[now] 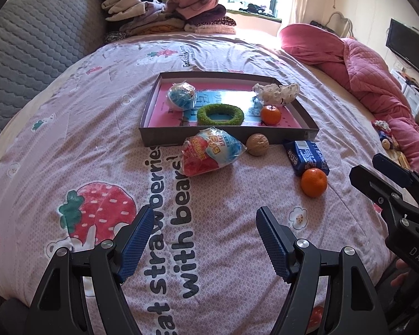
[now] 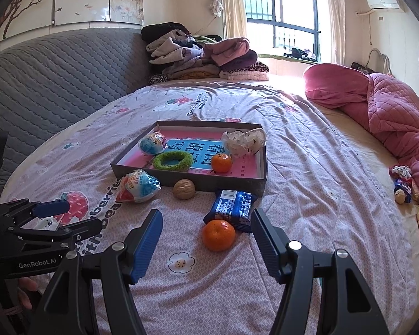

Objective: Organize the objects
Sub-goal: 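Move both grippers toward the red-and-blue candy egg bag and orange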

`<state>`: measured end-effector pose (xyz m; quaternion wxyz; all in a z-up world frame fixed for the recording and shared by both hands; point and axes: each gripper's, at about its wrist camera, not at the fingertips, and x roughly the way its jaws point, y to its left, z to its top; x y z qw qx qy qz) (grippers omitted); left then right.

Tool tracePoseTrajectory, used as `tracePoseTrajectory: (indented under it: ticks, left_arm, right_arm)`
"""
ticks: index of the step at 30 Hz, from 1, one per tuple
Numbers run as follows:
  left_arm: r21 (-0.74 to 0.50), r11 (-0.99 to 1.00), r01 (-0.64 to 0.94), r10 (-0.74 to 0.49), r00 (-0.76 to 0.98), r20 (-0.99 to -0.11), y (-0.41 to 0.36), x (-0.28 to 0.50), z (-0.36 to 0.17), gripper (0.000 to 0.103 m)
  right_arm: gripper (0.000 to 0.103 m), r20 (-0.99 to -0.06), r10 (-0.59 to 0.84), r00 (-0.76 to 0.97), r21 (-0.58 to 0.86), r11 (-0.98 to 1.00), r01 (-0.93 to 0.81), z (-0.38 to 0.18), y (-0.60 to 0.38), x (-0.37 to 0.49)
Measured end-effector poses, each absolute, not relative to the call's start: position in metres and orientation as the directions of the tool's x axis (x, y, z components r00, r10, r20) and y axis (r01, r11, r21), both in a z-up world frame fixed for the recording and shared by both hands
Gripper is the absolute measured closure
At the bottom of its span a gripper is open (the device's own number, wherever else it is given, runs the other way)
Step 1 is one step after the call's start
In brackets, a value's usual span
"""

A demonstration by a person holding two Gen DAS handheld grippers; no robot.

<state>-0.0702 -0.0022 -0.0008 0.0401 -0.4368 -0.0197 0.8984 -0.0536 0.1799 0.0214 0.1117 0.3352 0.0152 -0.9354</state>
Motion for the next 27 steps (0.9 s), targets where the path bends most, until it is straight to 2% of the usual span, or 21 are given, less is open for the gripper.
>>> tracePoseTrajectory:
  ticks: [27]
  left_arm:
    - [-0.108,-0.993,-0.047,0.115,-0.581,-0.806,-0.011,-0.092,-0.041,0.027]
  right_arm:
    - [0.038,-0.713,-0.139,-0.688,0.041,-0.987,0.157,-0.023,0.186,-0.069]
